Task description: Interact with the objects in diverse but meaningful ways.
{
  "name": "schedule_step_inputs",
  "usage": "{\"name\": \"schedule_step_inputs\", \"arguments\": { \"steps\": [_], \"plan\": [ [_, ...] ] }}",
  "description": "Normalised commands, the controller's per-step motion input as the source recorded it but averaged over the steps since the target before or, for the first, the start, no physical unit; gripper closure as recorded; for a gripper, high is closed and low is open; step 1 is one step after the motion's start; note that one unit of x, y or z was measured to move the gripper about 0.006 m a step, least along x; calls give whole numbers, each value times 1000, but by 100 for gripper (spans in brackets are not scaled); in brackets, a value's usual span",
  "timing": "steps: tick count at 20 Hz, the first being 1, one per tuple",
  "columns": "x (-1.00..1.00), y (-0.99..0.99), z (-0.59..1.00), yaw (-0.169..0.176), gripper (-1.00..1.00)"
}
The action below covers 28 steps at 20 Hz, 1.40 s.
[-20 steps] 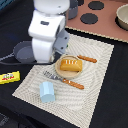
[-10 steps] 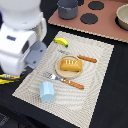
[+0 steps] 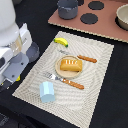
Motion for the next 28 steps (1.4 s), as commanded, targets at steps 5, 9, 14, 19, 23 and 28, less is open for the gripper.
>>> {"name": "schedule_step_inputs", "arguments": {
  "steps": [5, 9, 14, 19, 23, 28],
  "plan": [
    [-449, 204, -94, 116, -100],
    [-483, 90, -208, 99, -100],
    [-642, 5, -349, 73, -100],
    [-716, 46, -442, 66, -100],
    [-754, 85, -424, 65, -100],
    [-574, 113, -365, 61, -100]
  ]
}}
